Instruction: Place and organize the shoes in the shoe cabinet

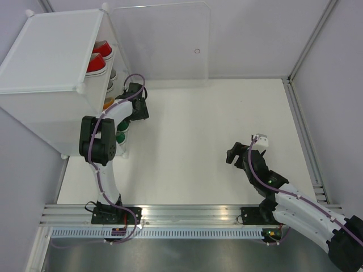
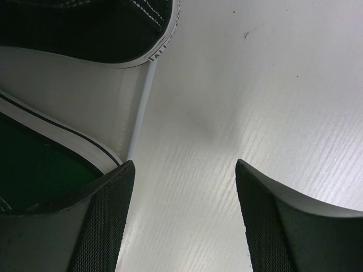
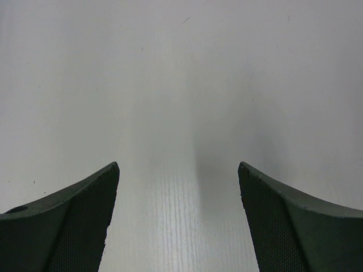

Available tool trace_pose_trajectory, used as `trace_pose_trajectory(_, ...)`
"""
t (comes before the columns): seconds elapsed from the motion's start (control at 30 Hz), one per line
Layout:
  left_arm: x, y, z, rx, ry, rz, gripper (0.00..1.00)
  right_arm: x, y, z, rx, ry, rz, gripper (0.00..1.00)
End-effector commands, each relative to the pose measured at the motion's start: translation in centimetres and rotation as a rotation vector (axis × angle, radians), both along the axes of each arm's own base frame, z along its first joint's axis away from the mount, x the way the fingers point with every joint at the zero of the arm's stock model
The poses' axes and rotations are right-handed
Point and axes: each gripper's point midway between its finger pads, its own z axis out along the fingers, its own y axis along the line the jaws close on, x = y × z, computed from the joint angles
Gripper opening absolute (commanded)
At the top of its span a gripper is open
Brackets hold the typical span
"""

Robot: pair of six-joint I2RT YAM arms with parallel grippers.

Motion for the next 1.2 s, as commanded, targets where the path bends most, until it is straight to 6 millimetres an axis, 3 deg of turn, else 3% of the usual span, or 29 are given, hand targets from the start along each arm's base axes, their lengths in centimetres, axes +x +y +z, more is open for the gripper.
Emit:
trace_pose_trajectory(0.0, -1.3, 3.8, 2.0, 0.074, 0.017, 0.076, 0.78, 0.5, 0.8, 1.2, 0.027, -0.035, 0.021, 0.89)
trace_pose_trajectory(0.13, -1.2, 1.6, 3.4, 0.051, -0.015, 0.018, 0.79, 0.6, 0.9, 1.3, 0.03, -0.035, 0.025, 0.89)
trace_pose_trajectory(0.33, -0.6, -0.2, 5.3, 0.045, -0.067, -0.022, 0.8, 0.6, 0.9, 1.2, 0.028, -0.033, 0.025, 0.89)
trace_pose_trajectory(0.7, 0.0, -3.8, 6.1, 0.072, -0.084, -0.143, 0.79, 0.6, 0.9, 1.2, 0.03, -0.034, 0.024, 0.89)
trace_pose_trajectory(0.8, 1.4, -4.4, 6.9, 0.062, -0.118, -0.146, 0.79, 0.5, 0.8, 1.0, 0.025, -0.031, 0.022, 0.89)
trace_pose_trajectory(0.97, 5.3, -5.4, 8.2, 0.056, -0.207, -0.153, 0.79, 0.5, 1.0, 0.9, 0.03, -0.034, 0.033, 0.89)
trace_pose_trajectory(1.17, 9.3, -6.1, 6.5, 0.082, -0.212, -0.187, 0.79, 0.7, 1.4, 1.1, 0.038, -0.05, 0.048, 0.89)
